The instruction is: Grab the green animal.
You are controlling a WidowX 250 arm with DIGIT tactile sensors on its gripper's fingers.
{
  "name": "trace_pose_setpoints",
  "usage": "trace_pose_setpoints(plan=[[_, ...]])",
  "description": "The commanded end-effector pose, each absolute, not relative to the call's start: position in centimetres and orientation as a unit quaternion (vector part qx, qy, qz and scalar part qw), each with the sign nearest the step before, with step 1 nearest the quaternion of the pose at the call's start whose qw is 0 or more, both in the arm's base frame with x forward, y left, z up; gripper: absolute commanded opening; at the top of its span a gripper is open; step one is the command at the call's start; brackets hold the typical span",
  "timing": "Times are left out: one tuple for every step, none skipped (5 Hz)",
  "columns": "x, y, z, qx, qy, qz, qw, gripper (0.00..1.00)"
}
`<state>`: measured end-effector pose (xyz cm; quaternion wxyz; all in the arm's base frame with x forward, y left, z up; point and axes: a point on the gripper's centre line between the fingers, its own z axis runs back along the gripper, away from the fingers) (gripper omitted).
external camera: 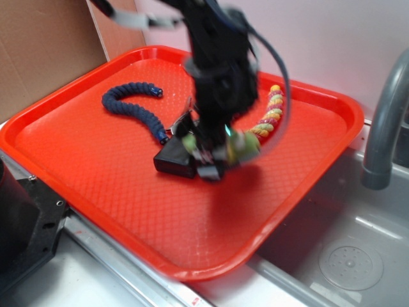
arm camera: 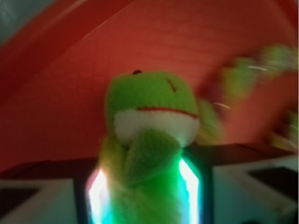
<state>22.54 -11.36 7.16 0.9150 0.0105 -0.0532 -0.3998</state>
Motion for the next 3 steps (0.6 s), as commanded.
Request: trace_pose_setpoints(plan=[[18.0,-4.7,17.3,-0.012,-0.095,-0.230,0.969,0.00],[15.6,-0.8,19.4,0.006,-0.086,-0.108,0.990,0.00],[14.7,1.3,20.8,-0.015,-0.096,-0.030,0.995,0.00]])
